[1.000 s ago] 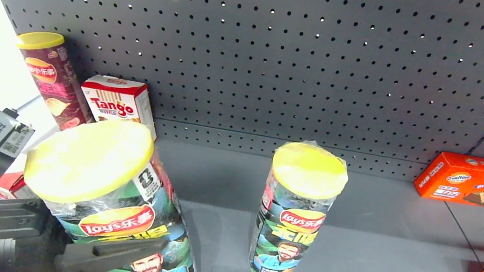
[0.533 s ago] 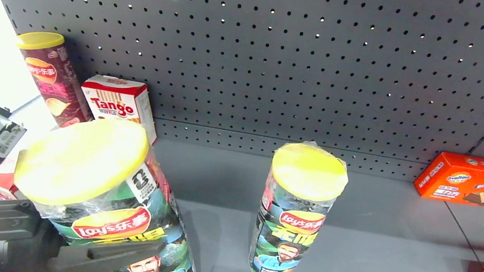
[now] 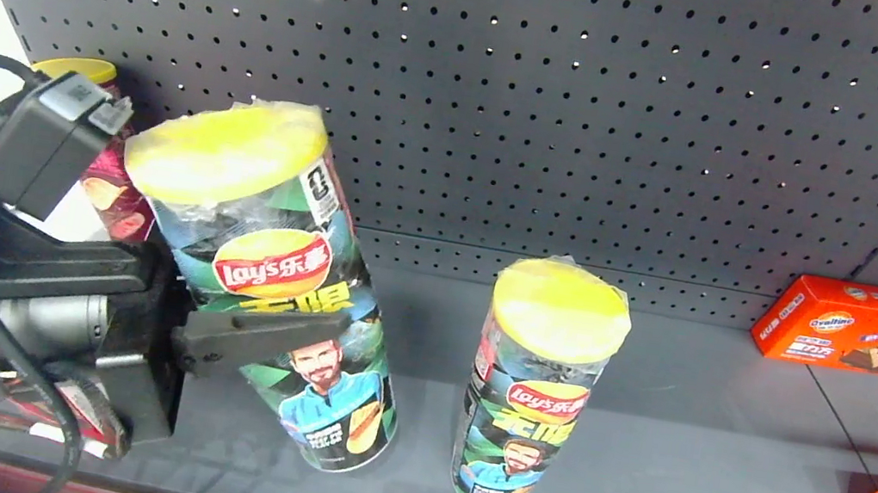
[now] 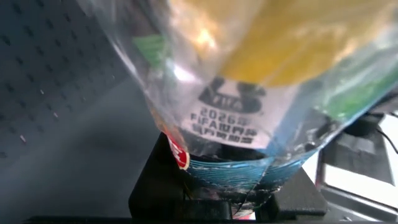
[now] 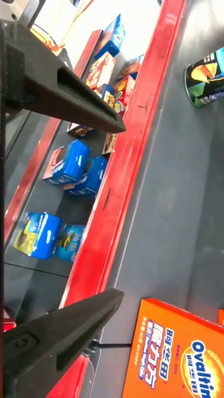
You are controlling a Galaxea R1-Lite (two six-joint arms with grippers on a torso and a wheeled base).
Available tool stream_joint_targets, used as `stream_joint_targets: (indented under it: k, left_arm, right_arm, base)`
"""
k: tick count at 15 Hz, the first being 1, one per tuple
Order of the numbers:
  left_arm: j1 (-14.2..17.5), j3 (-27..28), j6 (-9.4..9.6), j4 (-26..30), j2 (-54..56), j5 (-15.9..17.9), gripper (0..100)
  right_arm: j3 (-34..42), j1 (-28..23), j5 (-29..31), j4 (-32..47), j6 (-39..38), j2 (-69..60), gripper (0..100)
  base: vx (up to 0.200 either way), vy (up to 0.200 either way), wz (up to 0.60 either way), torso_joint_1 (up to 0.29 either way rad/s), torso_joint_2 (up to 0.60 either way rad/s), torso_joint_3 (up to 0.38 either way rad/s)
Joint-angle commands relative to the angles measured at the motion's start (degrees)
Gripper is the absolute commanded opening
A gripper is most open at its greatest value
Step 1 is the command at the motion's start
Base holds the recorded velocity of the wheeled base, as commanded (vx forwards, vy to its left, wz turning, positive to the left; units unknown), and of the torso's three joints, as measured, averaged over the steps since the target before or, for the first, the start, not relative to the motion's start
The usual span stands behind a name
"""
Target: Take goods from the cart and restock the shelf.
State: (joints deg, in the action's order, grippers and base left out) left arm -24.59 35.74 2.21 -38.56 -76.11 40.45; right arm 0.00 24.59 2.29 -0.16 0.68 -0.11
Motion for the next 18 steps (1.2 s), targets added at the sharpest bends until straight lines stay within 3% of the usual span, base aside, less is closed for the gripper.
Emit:
stream_joint_targets:
  k: [1, 3, 4, 5, 6, 8, 10, 12, 13, 18]
  left_arm:
    - [-0.46, 5.65, 0.34, 2.88, -4.75, -0.11, 0]
    - [-0.64, 11.28, 2.45, 9.47, -7.21, -0.11, 0]
    - [-0.11, 13.56, 5.35, 12.19, -9.06, -0.11, 0]
    - [-0.28, 15.50, 6.76, 13.33, -11.08, -0.19, 0]
    - [-0.37, 16.73, 6.93, 13.33, -12.66, -0.19, 0]
    - [-0.20, 24.11, 6.93, 15.18, -17.94, -0.46, 0]
    - [-0.02, 28.68, 8.43, 16.41, -21.72, -0.37, 0]
    - [0.07, 31.49, 12.82, 16.50, -24.88, -0.28, 0]
    - [-0.02, 33.25, 16.34, 16.67, -27.52, -0.28, 0]
    - [-0.55, 39.40, 16.60, 16.85, -33.23, -0.46, 0]
  right_arm:
    - [0.00, 0.02, -0.01, -0.02, 0.02, 0.11, 100]
    - [0.00, 0.02, -0.01, -0.02, 0.02, 0.11, 100]
    - [0.00, 0.02, -0.01, -0.02, 0.02, 0.11, 100]
    - [0.00, 0.02, -0.01, -0.02, 0.02, 0.11, 100]
    - [0.00, 0.02, -0.01, -0.02, 0.02, 0.11, 100]
    - [0.00, 0.02, -0.01, -0.02, 0.02, 0.11, 100]
    - [0.00, 0.02, -0.01, -0.02, 0.02, 0.11, 100]
    - [0.00, 0.02, -0.01, -0.02, 0.02, 0.11, 100]
    - [0.00, 0.02, -0.01, -0.02, 0.02, 0.11, 100]
    - [0.00, 0.02, -0.01, -0.02, 0.02, 0.11, 100]
  base:
    - [0.000, 0.000, 0.00, 0.000, 0.00, 0.000]
    - [0.000, 0.000, 0.00, 0.000, 0.00, 0.000]
    - [0.000, 0.000, 0.00, 0.000, 0.00, 0.000]
    - [0.000, 0.000, 0.00, 0.000, 0.00, 0.000]
    - [0.000, 0.000, 0.00, 0.000, 0.00, 0.000]
    - [0.000, 0.000, 0.00, 0.000, 0.00, 0.000]
    - [0.000, 0.000, 0.00, 0.000, 0.00, 0.000]
    - [0.000, 0.000, 0.00, 0.000, 0.00, 0.000]
    - [0.000, 0.000, 0.00, 0.000, 0.00, 0.000]
    - [0.000, 0.000, 0.00, 0.000, 0.00, 0.000]
